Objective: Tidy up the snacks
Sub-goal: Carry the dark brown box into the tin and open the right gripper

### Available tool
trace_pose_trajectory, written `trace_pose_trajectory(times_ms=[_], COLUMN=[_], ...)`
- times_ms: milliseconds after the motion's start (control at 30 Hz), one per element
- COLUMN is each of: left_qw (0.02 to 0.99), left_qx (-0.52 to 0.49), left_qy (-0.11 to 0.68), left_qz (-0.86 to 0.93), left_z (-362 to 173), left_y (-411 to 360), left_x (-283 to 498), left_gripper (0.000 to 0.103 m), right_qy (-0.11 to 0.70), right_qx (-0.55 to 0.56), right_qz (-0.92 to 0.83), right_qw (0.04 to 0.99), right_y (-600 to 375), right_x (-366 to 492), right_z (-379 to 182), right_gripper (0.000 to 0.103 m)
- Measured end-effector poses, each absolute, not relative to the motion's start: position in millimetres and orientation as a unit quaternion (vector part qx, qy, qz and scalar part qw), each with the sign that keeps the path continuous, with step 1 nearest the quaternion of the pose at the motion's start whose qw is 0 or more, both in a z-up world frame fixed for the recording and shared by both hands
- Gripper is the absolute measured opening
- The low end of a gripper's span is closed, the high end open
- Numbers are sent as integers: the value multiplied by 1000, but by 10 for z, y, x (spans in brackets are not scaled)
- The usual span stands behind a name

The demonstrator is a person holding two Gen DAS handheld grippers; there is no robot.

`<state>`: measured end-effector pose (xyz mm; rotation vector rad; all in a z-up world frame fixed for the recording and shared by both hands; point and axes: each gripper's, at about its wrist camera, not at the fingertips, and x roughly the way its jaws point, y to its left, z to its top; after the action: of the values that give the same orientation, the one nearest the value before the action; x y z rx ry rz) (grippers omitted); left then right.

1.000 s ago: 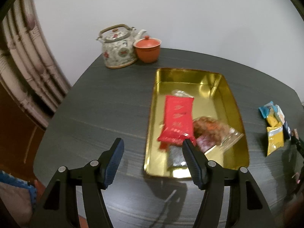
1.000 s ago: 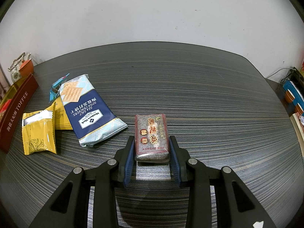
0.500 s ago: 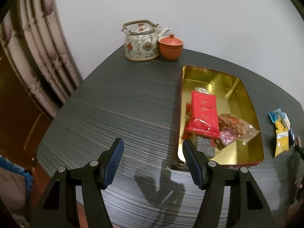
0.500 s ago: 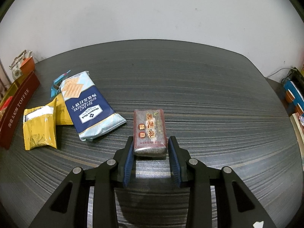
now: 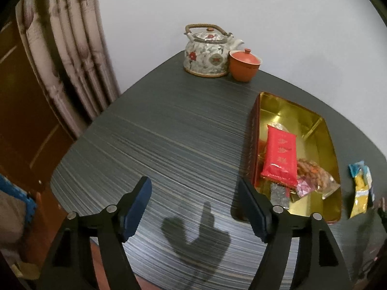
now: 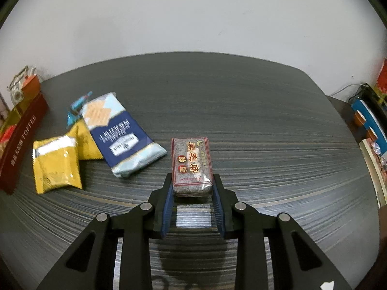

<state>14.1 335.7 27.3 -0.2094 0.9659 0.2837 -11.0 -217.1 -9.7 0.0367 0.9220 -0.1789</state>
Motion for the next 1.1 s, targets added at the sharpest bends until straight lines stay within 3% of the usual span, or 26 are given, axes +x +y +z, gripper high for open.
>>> trace_pose_trajectory(times_ms=[433, 733, 1100], left_qw=[865, 863, 859], left_qx=[-109, -112, -125], left_qy=[466, 467, 470], left_qz=[151, 160, 160], left_z=[260, 266, 259], left_y=[3413, 3452, 3497], left_x=[130, 127, 128], left_gripper=[80, 80, 80], right_qy=[408, 427, 450], right_qx=[-21, -61, -89], right_qz=[75, 208, 243], right_qw=[909, 878, 855], right_y=[-869, 245, 794], right_x=[-49, -97, 89], right_z=[464, 412, 194], right_gripper=[27, 27, 27])
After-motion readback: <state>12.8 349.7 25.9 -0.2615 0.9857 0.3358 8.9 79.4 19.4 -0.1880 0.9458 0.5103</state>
